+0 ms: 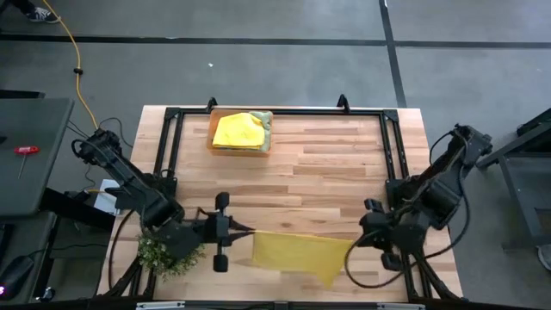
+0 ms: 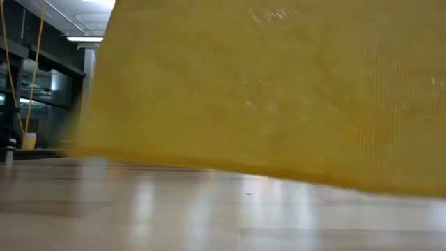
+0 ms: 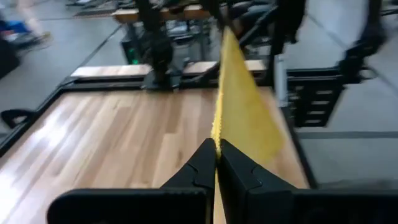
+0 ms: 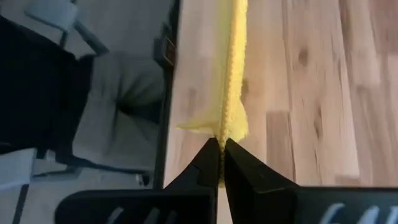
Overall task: Fold microfiber towels
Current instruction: Fold the yellow microfiber cloth
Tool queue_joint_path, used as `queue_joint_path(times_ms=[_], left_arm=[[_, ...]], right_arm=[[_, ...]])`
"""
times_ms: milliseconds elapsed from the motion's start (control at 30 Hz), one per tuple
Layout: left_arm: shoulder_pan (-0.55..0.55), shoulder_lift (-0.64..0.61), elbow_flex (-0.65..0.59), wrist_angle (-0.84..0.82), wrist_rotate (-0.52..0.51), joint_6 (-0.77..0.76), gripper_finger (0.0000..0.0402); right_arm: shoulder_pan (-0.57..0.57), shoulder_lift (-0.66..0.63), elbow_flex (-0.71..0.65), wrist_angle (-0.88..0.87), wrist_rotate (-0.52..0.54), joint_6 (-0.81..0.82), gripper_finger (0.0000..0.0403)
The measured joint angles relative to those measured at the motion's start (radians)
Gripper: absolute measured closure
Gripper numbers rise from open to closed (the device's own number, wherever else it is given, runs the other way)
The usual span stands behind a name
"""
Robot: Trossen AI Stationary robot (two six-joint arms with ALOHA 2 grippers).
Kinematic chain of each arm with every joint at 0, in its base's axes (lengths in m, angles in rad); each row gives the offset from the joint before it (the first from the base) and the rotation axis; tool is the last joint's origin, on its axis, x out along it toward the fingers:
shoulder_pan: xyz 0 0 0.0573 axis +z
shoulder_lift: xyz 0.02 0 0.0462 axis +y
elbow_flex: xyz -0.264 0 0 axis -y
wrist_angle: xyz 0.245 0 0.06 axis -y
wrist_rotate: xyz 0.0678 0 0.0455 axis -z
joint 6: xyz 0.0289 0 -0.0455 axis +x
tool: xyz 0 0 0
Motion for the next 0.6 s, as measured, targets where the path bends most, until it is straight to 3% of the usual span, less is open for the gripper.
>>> queue_joint_path(times_ms=[367,600], left_arm=[[0.131,0.156,0.000,-0.246,-0.094,-0.225,0.0402],[0.190,0.311,0.000,-0.356,-0.171,-0.326,0.0402]], right_arm=[[-0.097,0.014,-0.201,-0.008,-0.086,0.077,0.0403],[-0.193,0.014,-0.354,0.013,-0.067,0.042,0.0403]])
